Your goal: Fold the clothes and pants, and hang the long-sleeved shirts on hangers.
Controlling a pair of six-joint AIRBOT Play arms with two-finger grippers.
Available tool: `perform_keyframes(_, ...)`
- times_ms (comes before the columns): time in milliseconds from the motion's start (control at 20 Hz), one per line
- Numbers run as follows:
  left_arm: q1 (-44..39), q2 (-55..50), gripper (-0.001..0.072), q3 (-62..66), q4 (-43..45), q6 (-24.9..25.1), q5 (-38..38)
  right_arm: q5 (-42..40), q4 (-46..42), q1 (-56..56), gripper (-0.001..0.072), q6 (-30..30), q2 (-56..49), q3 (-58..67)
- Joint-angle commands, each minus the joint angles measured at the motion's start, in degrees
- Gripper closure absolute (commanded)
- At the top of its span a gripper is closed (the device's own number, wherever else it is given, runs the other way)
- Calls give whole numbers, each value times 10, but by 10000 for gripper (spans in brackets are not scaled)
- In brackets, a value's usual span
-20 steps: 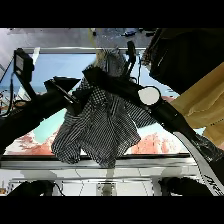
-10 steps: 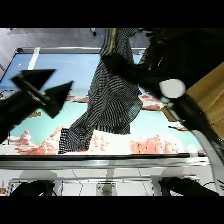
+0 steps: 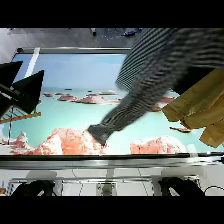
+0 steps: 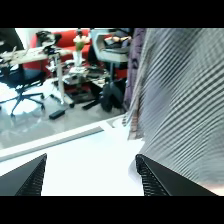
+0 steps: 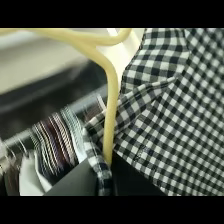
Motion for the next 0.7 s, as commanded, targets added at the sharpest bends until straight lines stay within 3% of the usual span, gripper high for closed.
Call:
perform_keyframes(0,10,-5,33,0,0,-14,3,-10,-64,-8,671,11,98,38)
perform_keyframes(100,10,-5,55,0,0,-14,3,-14,-123,-8,671,30,137,42)
perform_keyframes(250,10,-5,55,0,0,-29,3,7,-275,-8,671,177,164,42)
perform_keyframes(400,10,-5,55,0,0,-34,4,111,-433,-8,671,329,169,42)
perform_keyframes(650,10,-5,55,0,0,-34,4,299,-704,-8,671,507,170,42)
